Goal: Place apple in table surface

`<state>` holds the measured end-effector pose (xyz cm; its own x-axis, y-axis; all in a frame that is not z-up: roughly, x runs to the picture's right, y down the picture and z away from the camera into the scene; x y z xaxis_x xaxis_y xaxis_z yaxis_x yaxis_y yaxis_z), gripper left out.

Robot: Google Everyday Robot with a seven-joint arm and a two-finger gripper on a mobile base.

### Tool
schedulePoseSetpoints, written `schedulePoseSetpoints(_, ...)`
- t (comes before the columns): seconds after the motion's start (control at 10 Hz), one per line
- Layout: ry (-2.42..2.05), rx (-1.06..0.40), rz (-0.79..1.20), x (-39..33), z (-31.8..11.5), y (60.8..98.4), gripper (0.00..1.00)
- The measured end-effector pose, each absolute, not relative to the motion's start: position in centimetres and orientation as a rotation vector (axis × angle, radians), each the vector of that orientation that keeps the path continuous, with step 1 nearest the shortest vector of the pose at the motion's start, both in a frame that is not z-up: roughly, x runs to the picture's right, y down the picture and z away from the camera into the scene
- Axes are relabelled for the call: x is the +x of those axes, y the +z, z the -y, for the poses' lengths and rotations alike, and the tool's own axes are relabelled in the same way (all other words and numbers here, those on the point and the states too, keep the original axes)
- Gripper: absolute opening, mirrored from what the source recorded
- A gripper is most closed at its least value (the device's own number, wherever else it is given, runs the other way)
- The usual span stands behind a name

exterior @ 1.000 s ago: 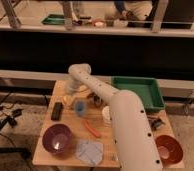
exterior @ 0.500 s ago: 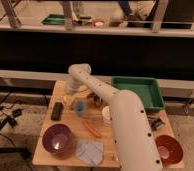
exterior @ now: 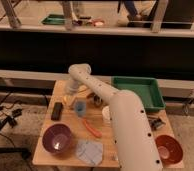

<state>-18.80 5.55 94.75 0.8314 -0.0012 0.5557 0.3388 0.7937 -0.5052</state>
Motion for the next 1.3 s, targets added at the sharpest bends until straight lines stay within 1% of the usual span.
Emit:
schedulePoseSetpoints(0.3, -0.195, -0.631, 0.556, -18.29, -5.65, 95.16, 0.80)
schedulePoseSetpoints(1.3, -0.191, -0.630, 0.569, -18.84, -5.56, 94.89, 0.80)
